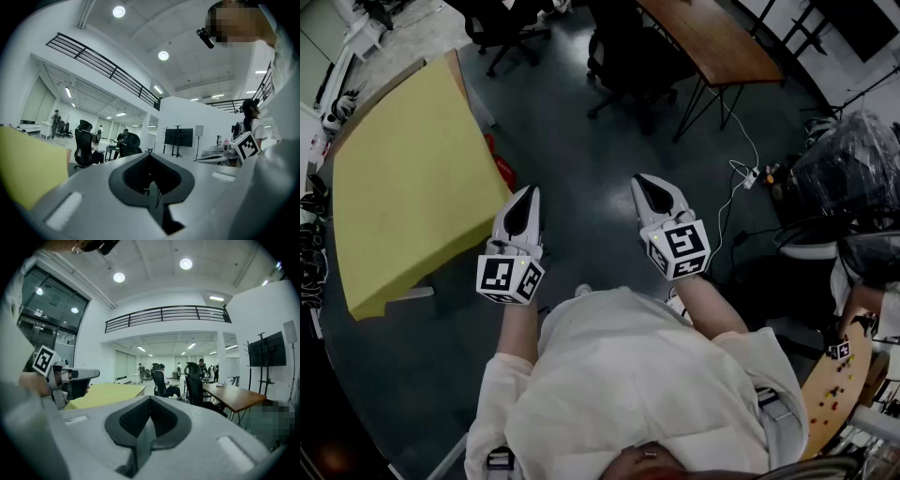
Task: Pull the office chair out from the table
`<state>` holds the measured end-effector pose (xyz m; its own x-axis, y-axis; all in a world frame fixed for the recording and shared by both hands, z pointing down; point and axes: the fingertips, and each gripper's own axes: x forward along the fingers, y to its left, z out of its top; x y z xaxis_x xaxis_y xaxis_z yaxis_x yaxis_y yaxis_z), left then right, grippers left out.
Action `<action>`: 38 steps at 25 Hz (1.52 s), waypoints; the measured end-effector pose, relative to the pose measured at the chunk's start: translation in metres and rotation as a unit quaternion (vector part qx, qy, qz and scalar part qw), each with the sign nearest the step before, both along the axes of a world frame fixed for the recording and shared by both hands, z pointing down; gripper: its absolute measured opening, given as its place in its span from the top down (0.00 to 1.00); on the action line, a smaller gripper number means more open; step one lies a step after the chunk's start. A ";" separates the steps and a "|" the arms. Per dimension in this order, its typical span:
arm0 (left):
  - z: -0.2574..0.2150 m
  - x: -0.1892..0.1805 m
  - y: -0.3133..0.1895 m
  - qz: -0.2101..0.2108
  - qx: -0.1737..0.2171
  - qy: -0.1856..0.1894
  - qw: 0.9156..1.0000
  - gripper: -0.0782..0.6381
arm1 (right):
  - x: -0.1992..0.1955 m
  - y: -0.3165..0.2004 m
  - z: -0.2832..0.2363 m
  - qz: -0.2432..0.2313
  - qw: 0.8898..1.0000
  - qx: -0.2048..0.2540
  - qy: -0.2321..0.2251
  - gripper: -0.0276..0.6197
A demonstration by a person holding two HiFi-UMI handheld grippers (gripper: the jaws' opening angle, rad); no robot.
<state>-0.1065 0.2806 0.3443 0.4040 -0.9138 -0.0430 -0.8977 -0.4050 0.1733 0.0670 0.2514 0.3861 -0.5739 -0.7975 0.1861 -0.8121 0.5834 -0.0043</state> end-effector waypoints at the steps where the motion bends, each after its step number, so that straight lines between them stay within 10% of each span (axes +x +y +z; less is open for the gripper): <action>1: 0.000 -0.001 0.001 0.000 0.000 0.000 1.000 0.87 | -0.001 0.001 0.001 0.000 1.000 -0.001 0.001 0.97; 38: 0.059 -0.023 -0.080 0.026 -0.044 0.031 0.998 0.87 | 0.003 -0.076 0.052 0.071 0.996 -0.050 -0.009 0.97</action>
